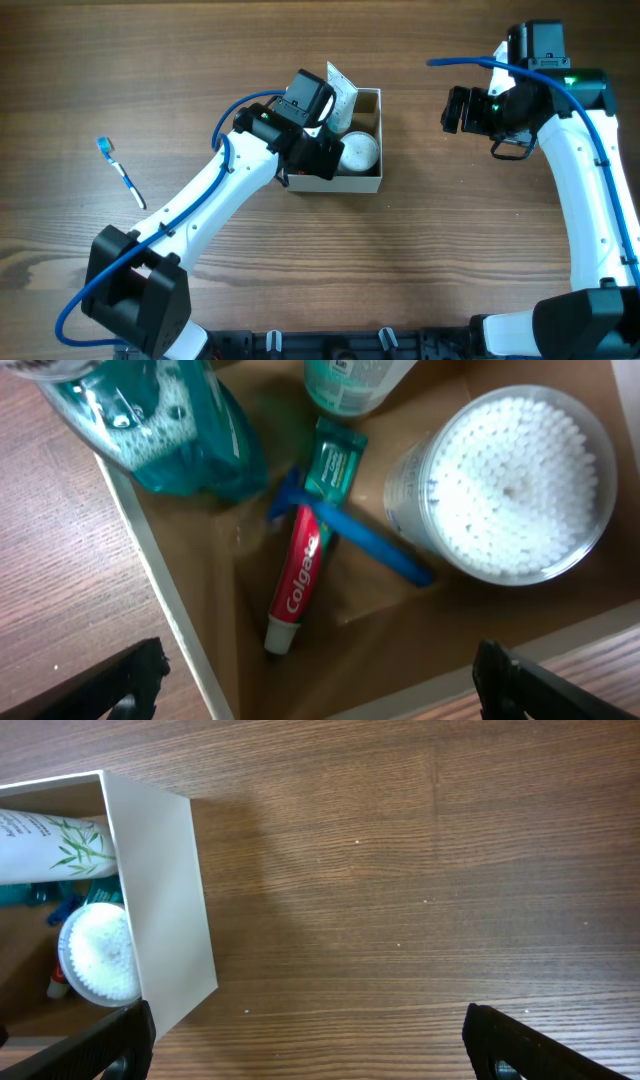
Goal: Pack container
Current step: 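Carry the blue razor right and lower it into the box, then open the left gripper and move it back to the toothbrush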
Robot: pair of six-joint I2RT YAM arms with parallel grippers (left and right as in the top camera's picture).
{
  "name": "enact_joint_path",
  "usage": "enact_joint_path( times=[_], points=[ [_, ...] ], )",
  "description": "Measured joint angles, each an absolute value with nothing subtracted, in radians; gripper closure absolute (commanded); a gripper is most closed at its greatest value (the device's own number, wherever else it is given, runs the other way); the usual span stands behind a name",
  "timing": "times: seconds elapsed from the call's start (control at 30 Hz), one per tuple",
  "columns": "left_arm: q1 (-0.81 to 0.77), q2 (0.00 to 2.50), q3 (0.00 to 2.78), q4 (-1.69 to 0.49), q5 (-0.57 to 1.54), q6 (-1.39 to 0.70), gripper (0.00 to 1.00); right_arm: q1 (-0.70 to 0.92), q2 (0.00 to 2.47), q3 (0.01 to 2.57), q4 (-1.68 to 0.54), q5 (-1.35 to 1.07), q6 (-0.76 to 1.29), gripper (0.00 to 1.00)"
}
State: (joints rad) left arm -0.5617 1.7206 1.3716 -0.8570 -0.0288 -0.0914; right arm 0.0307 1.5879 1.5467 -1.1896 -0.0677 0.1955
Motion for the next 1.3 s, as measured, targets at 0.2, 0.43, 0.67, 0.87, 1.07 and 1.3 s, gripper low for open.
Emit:
enact_joint_path(
  times=[0.2, 0.43, 0.67, 0.87, 1.07, 1.3],
  points=[
    [-0.548, 1.608, 1.372, -0.862, -0.091, -0.21, 0.0, 0.031, 1.588, 1.547, -1.19, -0.068, 0.188, 0.0],
    [-0.014, 1.361, 1.38, -0.923, -0.151, -0.433, 0.0, 0.031, 1.588, 1.547, -1.19, -0.068, 0.177, 0.0],
    [0.382, 1.645, 1.384, -0.923, -0.02, -0.462, 0.0, 0.031, 1.588, 1.547, -1.189, -0.068, 0.177, 0.0],
    [0.425, 1.874, 1.383, -0.908, 0.026, -0.466, 0.0, 0.031, 1.588, 1.547, -1.189, -0.068, 0.177, 0.0],
    [0.427, 1.975, 1.383, -0.871, 0.036, -0.466, 0.0, 0.031, 1.588, 1.547, -1.189, -0.068, 0.177, 0.0],
    [0.427, 1.981, 1.383, -0.85, 0.035, -0.466, 0.0, 0.031, 1.588, 1.547, -1.19, -0.068, 0.177, 0.0]
  ],
)
